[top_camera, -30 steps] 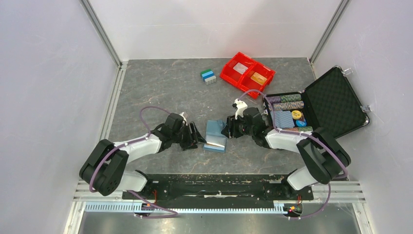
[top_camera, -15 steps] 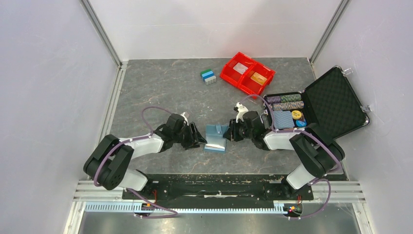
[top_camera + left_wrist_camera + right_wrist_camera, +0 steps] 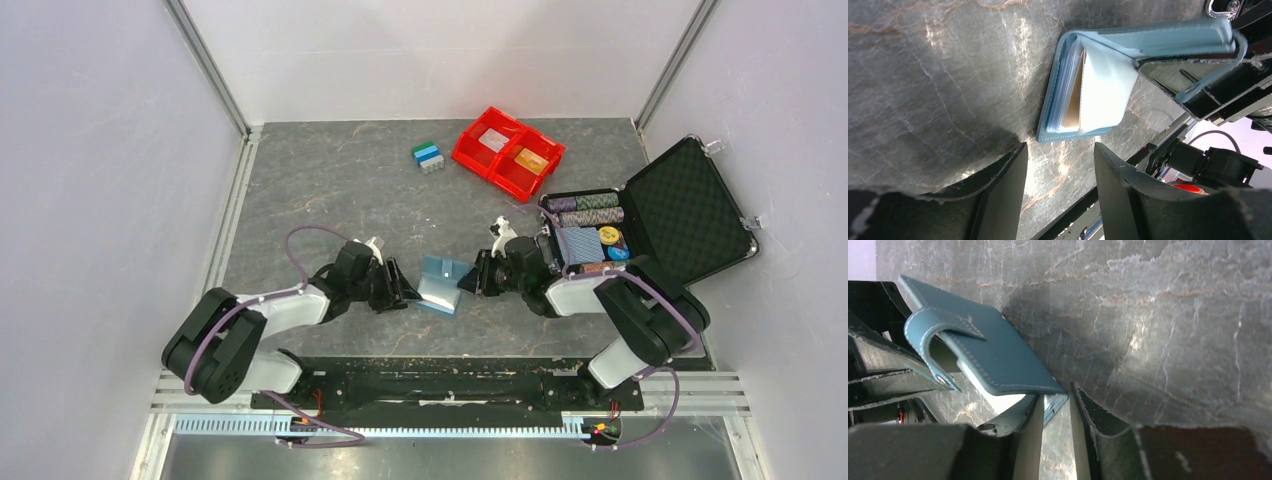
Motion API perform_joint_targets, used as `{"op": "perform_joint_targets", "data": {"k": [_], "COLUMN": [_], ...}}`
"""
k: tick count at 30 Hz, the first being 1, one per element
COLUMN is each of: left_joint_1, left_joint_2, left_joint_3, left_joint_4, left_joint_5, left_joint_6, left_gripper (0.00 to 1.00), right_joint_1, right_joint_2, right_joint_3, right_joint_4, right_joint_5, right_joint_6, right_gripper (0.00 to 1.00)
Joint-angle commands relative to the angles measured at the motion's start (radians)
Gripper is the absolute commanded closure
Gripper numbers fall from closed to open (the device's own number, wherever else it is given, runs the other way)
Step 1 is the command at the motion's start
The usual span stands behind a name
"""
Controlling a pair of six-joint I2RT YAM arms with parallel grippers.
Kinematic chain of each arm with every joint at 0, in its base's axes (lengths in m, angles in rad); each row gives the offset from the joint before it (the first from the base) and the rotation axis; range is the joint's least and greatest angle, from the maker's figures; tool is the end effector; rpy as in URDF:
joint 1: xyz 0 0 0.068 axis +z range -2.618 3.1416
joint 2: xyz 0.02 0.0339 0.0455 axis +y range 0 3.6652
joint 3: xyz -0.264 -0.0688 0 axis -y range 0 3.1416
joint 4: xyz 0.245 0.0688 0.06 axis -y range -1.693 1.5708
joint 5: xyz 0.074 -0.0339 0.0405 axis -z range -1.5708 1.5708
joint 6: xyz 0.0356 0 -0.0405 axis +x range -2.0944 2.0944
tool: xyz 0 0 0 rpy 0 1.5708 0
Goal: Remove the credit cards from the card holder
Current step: Open the card holder at the center of the board.
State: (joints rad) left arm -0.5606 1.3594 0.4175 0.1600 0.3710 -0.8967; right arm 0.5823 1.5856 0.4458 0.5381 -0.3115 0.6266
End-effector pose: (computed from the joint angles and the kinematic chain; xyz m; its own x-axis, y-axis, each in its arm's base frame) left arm 0.1907 -0.1350 0.1333 -0.9299 -0.2760 -0.2433 -0.0209 0.7000 -0.7138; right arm 0.2193 0.1574 0.1189 -0.8137 0.1325 -0.5660 -0.3177 0.7140 0.6239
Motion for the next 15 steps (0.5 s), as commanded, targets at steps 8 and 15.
{"op": "perform_joint_targets", "data": {"k": [8,15], "left_joint_1": [0.0,0.006], "left_joint_2": [-0.181,-0.241], "left_joint_3": [0.031,0.062], "left_joint_4": [-0.21,-0.318], "left_joint_5": [-0.129,-0.223], "left_joint_6": [0.042,0.055], "left_gripper": [0.4,0.39], "right_joint_1": [0.05,0.25], "right_joint_2": [-0.337,-0.338], "right_joint_3": [0.021,0.142], "right_joint_4": [-0.276,-0.281], "right_joint_5": [0.11,0.128], "right_joint_6": [-0.179,-0.419], "right_gripper": [0.6,0.6]}}
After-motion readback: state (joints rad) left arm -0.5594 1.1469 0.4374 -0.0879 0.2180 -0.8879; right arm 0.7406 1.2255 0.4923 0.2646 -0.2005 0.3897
